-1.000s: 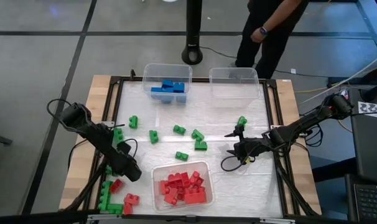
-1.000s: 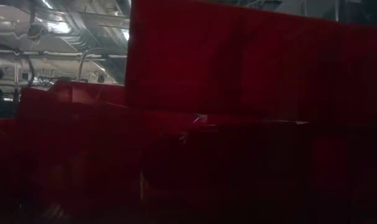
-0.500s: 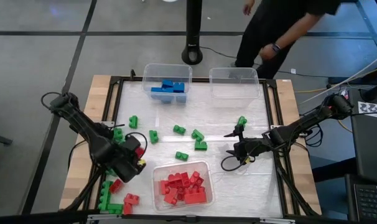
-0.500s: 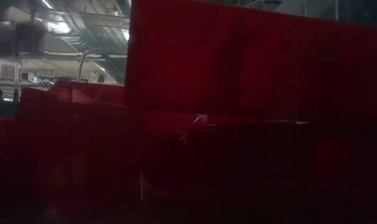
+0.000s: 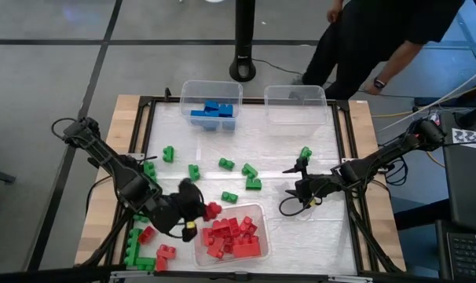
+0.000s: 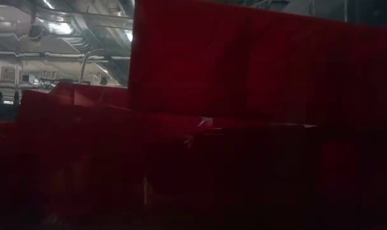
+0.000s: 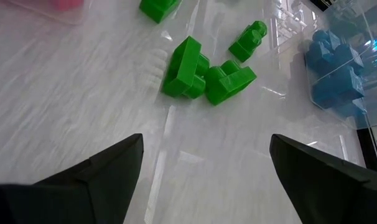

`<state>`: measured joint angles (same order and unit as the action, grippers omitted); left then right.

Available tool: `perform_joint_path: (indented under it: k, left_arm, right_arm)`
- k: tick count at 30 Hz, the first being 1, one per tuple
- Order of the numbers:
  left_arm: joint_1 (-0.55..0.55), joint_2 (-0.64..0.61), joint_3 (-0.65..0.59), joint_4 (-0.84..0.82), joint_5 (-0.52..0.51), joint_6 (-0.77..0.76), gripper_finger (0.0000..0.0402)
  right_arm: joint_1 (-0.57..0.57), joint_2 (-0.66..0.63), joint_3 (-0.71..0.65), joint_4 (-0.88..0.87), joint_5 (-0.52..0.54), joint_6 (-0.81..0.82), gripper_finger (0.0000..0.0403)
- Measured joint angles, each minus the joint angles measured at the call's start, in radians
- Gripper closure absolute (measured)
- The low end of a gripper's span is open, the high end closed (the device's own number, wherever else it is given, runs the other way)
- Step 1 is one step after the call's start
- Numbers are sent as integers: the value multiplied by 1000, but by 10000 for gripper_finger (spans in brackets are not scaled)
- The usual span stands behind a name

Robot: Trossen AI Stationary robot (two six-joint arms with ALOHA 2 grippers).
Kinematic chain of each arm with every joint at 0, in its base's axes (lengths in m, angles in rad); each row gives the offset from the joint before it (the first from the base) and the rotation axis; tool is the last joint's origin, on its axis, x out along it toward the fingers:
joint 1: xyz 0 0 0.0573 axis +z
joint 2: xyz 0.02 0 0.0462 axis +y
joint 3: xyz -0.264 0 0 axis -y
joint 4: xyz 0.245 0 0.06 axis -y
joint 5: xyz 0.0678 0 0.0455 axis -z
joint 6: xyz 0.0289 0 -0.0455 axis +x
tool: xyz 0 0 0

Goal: Sort blocks
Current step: Put the red game piece into the bottom transparent bin

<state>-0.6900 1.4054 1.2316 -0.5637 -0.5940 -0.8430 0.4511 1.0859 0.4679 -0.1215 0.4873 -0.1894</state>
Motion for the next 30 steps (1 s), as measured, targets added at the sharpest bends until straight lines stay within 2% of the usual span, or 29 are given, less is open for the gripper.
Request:
perform_joint_path:
  k: [3,7,21,25,30]
  left_arm:
    - [4,31,1,98,24,103,392]
    - [6,95,0,154,48,167,397]
    - [24,267,-1,178,72,196,368]
    - [45,266,-1,182,75,167,335]
    - [56,264,-1,179,119,173,266]
  right_arm:
    - [0,0,0,1,0,0,52]
    - [0,0,0,1,1,0,52]
    - [0,0,0,0,2,-1,52]
    - [0,0,0,0,2,-2,52]
    - [0,0,0,0,2,-2,52]
